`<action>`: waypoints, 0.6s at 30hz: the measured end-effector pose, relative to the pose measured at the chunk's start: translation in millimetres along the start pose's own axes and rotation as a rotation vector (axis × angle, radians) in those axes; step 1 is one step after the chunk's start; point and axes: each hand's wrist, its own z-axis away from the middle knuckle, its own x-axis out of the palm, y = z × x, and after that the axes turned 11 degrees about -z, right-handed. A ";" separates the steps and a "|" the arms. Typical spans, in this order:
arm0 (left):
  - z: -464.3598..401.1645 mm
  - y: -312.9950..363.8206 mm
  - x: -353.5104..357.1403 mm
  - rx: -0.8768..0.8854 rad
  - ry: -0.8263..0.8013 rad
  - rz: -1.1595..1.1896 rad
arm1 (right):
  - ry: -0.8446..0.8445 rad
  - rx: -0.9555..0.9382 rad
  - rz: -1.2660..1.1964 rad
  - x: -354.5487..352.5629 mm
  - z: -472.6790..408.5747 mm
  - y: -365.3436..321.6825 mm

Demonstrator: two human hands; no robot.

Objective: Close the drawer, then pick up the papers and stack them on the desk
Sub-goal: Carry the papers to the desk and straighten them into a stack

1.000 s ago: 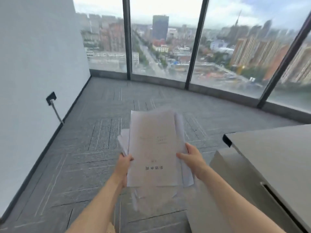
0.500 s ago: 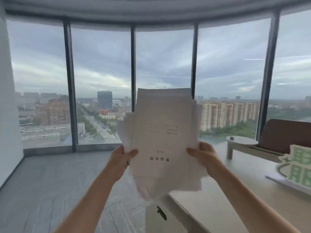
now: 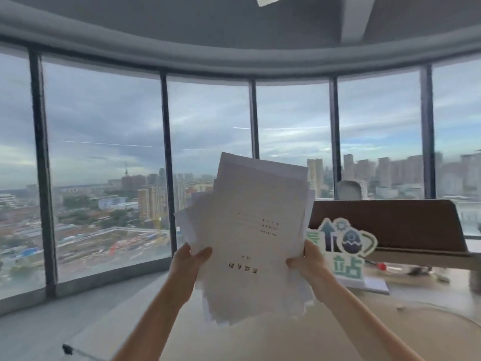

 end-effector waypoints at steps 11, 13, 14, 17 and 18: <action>-35.1 -71.0 129.4 -0.076 -0.155 0.014 | 0.280 0.056 -0.008 -96.9 -19.2 68.0; -48.9 -88.8 146.3 -0.099 -0.179 0.021 | 0.283 0.059 -0.028 -106.5 -31.0 83.3; -56.7 -98.2 153.4 -0.102 -0.199 0.023 | 0.282 0.067 -0.045 -110.9 -38.6 92.6; -80.6 -121.6 171.4 -0.089 -0.223 0.032 | 0.285 0.090 -0.098 -120.6 -60.5 118.2; -86.3 -126.2 176.0 -0.077 -0.234 0.036 | 0.291 0.099 -0.102 -122.8 -66.7 125.5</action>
